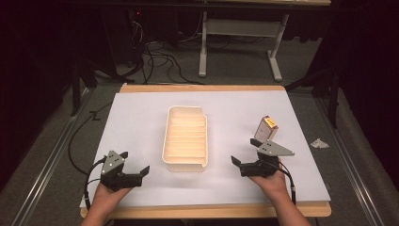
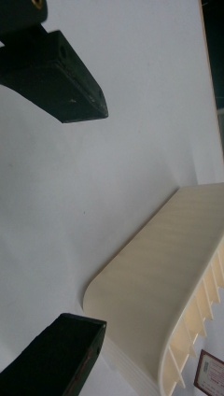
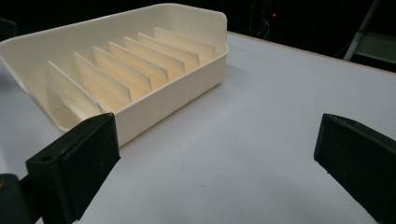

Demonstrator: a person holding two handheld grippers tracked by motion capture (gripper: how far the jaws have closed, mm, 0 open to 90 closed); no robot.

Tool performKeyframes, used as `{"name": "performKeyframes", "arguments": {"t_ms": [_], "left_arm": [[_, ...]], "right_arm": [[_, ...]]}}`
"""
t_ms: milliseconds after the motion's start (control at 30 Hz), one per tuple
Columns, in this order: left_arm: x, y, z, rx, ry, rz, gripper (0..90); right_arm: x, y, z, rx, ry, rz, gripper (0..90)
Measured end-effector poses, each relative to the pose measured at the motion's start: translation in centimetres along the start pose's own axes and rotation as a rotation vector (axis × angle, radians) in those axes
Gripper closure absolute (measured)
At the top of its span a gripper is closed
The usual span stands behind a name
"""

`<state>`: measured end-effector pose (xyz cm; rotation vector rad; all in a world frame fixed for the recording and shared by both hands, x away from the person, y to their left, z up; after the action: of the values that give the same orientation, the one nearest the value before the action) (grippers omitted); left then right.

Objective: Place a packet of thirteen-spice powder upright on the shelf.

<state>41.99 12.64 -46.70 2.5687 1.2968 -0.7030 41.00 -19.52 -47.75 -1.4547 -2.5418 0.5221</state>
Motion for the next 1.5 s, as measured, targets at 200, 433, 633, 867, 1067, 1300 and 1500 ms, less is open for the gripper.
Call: {"name": "performKeyframes", "arguments": {"t_ms": [200,433,633,867,1067,1300,1500], "left_arm": [[0.0,0.0,0.0,0.0,-0.001,0.0,2.0],[0.0,0.0,0.1,0.002,-0.004,0.0,2.0],[0.0,0.0,0.0,-0.003,-0.009,0.0,2.0],[0.0,0.0,-0.1,-0.003,-0.009,-0.001,2.0],[0.1,-0.1,-0.2,-0.004,-0.008,-0.003,2.0],[0.1,-0.1,-0.3,-0.007,-0.012,0.0,2.0],[0.3,-0.1,-0.7,-0.02,-0.014,-0.007,1.9]], "right_arm": [[-0.2,-0.3,0.0,-0.004,0.007,0.001,0.2],[-0.4,-0.5,-0.3,-0.015,0.007,0.01,0.2],[-0.9,-0.9,-0.3,-0.01,0.001,0.021,1.9],[-2.0,-1.4,0.0,-0.002,-0.035,0.058,3.5],[-3.2,-2.0,-0.1,-0.014,0.011,0.079,4.4],[-4.6,-2.8,-0.2,-0.017,0.065,0.095,7.4],[-6.0,-3.5,-0.1,-0.021,0.092,0.129,8.8]]}}
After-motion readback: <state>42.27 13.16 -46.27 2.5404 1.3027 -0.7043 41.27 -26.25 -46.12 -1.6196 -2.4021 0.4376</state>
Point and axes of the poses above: each handheld gripper's, and its own axes: y roughly forward along the jaws, z roughly out of its underside, x roughly to its left, the point moved 10 cm from there along y, roughly forward along the jaws, and after that the axes turned 7 degrees about z, right-handed, at the moved point
